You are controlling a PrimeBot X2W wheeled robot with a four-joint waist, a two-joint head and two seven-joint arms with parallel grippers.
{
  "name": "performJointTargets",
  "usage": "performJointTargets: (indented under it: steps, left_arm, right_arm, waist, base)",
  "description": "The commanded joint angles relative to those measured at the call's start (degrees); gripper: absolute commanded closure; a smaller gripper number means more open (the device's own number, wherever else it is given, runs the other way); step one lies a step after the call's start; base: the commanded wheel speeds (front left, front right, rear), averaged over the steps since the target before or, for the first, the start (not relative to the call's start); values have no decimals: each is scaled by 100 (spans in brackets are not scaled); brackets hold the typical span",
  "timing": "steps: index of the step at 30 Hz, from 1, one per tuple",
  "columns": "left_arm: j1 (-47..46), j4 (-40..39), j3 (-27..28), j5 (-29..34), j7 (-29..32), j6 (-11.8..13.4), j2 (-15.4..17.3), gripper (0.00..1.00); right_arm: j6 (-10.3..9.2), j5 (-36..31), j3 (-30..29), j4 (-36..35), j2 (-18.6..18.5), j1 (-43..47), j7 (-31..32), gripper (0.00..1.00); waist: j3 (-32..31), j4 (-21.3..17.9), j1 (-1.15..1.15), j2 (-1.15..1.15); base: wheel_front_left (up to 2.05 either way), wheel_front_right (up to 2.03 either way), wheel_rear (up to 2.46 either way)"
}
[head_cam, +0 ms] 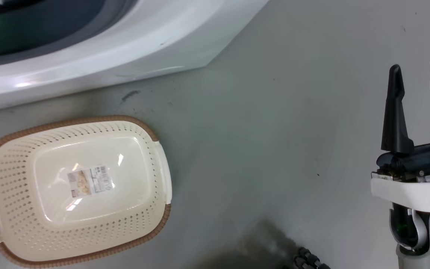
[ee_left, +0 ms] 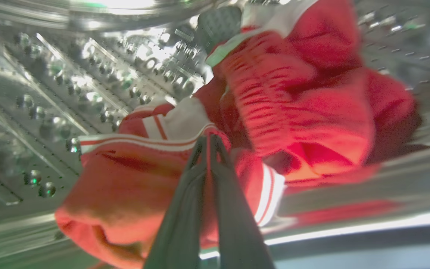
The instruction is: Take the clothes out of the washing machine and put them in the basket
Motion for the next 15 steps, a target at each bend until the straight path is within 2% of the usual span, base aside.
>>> performJointTargets:
  steps: [1, 8, 15]
  left_arm:
    - [312, -90, 33, -101, -345, -16, -61, 100]
    - [1305, -401, 43, -408, -1579, -48, -268, 100]
    - [2276, -880, -43, -669, -2398, -55, -476, 100]
  right_arm:
    - [-4, -87, -18, 22, 16, 97, -10, 0]
    - [-4, -376, -69, 95, 13, 317, -10, 0]
    - [-4, -579, -107, 145, 13, 585, -10, 0]
  waist:
    - [-338, 202, 0, 0]
    - [-1001, 536, 0, 0]
    - [-1562, 800, 0, 0]
  base:
    - [0, 0, 0]
    - [0, 0, 0]
    - [0, 0, 0]
